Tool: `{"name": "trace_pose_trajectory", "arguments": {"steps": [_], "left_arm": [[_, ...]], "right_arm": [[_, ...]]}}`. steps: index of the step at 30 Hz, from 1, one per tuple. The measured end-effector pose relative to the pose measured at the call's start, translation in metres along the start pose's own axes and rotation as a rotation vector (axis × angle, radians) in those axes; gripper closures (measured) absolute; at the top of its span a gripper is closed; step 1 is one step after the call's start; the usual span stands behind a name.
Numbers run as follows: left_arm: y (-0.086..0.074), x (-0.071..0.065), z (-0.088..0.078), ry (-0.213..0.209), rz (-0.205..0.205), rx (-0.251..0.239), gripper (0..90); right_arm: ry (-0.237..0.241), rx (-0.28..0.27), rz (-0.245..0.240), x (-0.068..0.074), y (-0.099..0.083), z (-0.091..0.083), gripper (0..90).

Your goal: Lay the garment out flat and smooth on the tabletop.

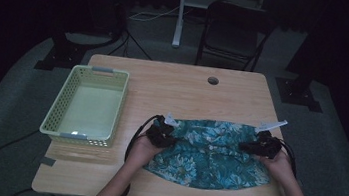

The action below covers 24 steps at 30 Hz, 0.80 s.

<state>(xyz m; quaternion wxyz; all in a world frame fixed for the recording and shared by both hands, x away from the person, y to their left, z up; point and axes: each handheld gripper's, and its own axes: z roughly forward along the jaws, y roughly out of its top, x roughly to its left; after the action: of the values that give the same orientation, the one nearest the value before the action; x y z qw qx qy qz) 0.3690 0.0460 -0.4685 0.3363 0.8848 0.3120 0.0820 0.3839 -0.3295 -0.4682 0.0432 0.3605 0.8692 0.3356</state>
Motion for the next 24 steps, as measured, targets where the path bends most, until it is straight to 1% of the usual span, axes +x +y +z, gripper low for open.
{"name": "trace_pose_trajectory", "arguments": {"steps": [2, 3, 5, 6, 9, 11, 12, 13, 14, 15, 16, 17, 18, 19, 20, 21, 22, 23, 24], "left_arm": [[-0.001, -0.008, -0.003, 0.012, 0.024, 0.021, 88.7], [-0.002, -0.013, -0.004, 0.016, 0.045, 0.032, 88.7], [-0.005, -0.023, -0.008, 0.013, 0.086, 0.056, 88.7], [-0.007, -0.029, -0.01, 0.006, 0.098, 0.06, 88.7], [-0.015, -0.042, -0.015, -0.021, 0.122, 0.066, 88.7], [-0.019, -0.049, -0.019, -0.051, 0.139, 0.078, 88.7], [-0.02, -0.053, -0.02, -0.08, 0.151, 0.091, 88.7], [-0.021, -0.055, -0.022, -0.105, 0.163, 0.105, 88.8], [-0.021, -0.057, -0.022, -0.117, 0.164, 0.113, 88.8], [-0.018, -0.057, -0.021, -0.114, 0.167, 0.12, 88.9], [-0.013, -0.054, -0.02, -0.1, 0.17, 0.129, 89.3], [-0.005, -0.049, -0.02, -0.066, 0.163, 0.114, 89.4], [0.007, -0.041, -0.022, -0.029, 0.154, 0.083, 89.3], [0.023, -0.032, -0.027, 0.013, 0.141, 0.038, 89.3], [0.041, -0.023, -0.035, 0.077, 0.12, -0.044, 89.2], [0.06, -0.012, -0.045, 0.141, 0.099, -0.132, 88.9], [0.077, -0.001, -0.056, 0.202, 0.068, -0.233, 87.9], [0.092, 0.012, -0.067, 0.282, 0.024, -0.318, 81.3], [0.104, 0.026, -0.077, 0.342, -0.031, -0.365, 73.5]], "right_arm": [[-0.018, 0.01, -0.018, 0.007, -0.003, -0.001, 88.7], [-0.022, 0.014, -0.032, 0.011, -0.004, -0.002, 88.6], [-0.038, 0.019, -0.053, 0.018, -0.008, -0.005, 88.6], [-0.043, 0.017, -0.062, 0.022, -0.011, -0.006, 88.6], [-0.045, 0.008, -0.066, 0.033, -0.023, -0.012, 88.6], [-0.037, 0.002, -0.066, 0.042, -0.034, -0.017, 88.7], [-0.035, 0.006, -0.071, 0.045, -0.037, -0.019, 88.7], [-0.033, 0.023, -0.084, 0.049, -0.039, -0.022, 88.7], [-0.023, 0.045, -0.093, 0.053, -0.04, -0.025, 88.8], [-0.01, 0.067, -0.098, 0.055, -0.039, -0.027, 88.8], [-0.01, 0.075, -0.101, 0.055, -0.035, -0.029, 88.9], [-0.016, 0.074, -0.103, 0.052, -0.027, -0.032, 89.0], [-0.029, 0.071, -0.103, 0.048, -0.016, -0.034, 89.0], [-0.052, 0.062, -0.103, 0.04, -0.001, -0.038, 89.1], [-0.081, 0.038, -0.092, 0.03, 0.017, -0.044, 89.1], [-0.105, -0.01, -0.062, 0.018, 0.037, -0.051, 89.1], [-0.138, -0.079, -0.03, 0.005, 0.057, -0.061, 89.0], [-0.192, -0.168, 0.001, -0.005, 0.077, -0.071, 88.3], [-0.243, -0.262, 0.039, -0.015, 0.094, -0.081, 81.4]]}}
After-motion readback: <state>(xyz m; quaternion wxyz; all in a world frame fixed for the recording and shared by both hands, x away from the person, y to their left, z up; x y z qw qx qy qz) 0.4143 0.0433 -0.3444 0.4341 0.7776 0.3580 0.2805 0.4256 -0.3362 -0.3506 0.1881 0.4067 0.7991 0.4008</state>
